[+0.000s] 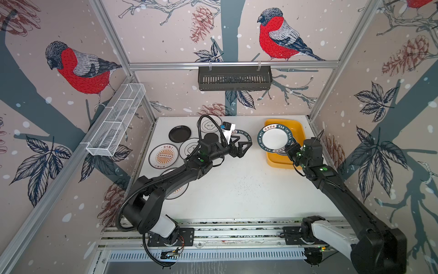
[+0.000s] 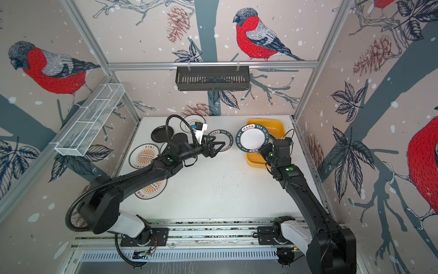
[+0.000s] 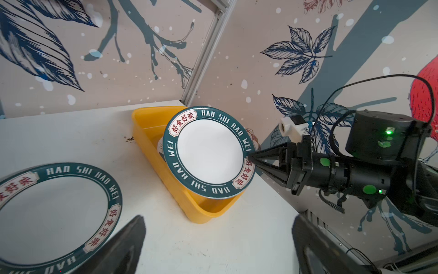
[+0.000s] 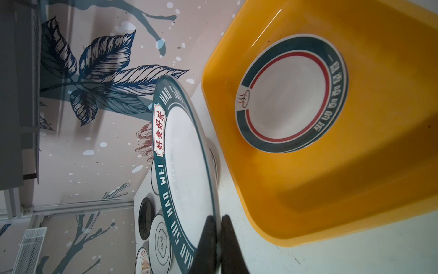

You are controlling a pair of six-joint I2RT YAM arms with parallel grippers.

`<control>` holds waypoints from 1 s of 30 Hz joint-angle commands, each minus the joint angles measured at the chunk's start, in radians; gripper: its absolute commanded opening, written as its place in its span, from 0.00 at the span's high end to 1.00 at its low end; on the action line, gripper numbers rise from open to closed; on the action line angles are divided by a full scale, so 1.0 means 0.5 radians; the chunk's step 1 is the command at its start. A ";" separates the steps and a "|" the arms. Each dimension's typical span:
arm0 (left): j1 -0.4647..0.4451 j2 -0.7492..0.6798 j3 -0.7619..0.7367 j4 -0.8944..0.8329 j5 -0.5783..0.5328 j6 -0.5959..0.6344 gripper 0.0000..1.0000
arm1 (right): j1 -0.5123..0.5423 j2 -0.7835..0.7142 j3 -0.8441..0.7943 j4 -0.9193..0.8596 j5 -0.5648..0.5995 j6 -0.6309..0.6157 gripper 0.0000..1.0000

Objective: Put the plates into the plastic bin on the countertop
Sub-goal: 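Carry the green plate into the yellow bin and lower it onto the stack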

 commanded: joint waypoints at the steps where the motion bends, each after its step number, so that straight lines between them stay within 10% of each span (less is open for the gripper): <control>1: -0.015 0.104 0.108 0.198 0.161 0.063 0.03 | -0.091 0.011 -0.040 0.163 -0.070 0.089 0.99; 30: -0.065 0.790 0.529 0.343 0.401 -0.198 0.04 | -0.514 0.911 0.256 0.450 -0.371 -0.032 0.99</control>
